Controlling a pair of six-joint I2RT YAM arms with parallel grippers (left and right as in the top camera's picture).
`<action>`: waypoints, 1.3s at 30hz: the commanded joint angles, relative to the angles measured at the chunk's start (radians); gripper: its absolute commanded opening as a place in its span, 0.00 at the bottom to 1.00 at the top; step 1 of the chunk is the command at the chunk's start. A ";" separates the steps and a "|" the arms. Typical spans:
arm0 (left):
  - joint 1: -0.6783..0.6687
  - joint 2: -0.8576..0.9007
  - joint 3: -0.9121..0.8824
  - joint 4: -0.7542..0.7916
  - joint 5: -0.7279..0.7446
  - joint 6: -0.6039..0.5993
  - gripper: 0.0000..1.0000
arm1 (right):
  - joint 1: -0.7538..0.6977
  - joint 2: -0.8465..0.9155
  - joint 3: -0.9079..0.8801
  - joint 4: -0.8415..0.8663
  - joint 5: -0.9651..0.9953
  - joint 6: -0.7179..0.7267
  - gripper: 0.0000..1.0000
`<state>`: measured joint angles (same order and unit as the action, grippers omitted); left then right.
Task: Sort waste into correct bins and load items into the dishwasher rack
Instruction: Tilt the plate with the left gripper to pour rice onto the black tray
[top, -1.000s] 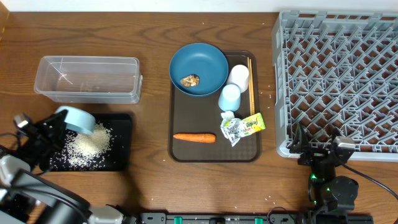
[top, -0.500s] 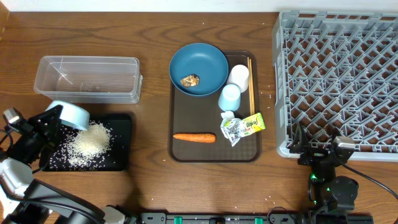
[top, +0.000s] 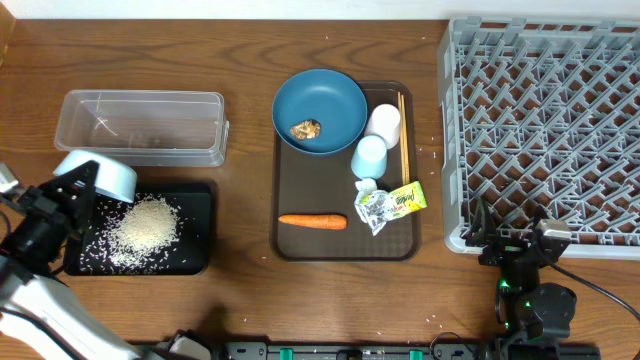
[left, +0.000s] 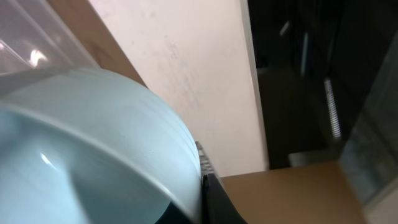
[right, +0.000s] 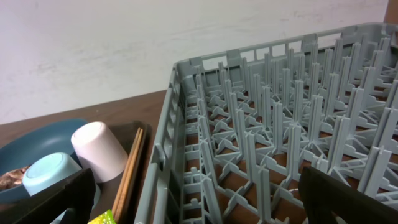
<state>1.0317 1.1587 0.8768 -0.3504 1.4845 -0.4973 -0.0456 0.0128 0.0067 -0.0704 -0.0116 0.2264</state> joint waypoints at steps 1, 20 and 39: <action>-0.039 -0.115 0.035 0.002 -0.064 -0.040 0.06 | -0.016 -0.002 -0.001 -0.004 -0.007 -0.003 0.99; -0.153 0.028 0.010 -0.052 -0.322 -0.080 0.06 | -0.016 -0.002 -0.001 -0.004 -0.007 -0.003 0.99; -0.071 0.360 0.011 0.041 0.082 -0.152 0.06 | -0.016 -0.002 -0.001 -0.004 -0.007 -0.003 0.99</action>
<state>0.9424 1.5513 0.8818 -0.3122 1.5063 -0.6025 -0.0456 0.0128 0.0067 -0.0704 -0.0116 0.2264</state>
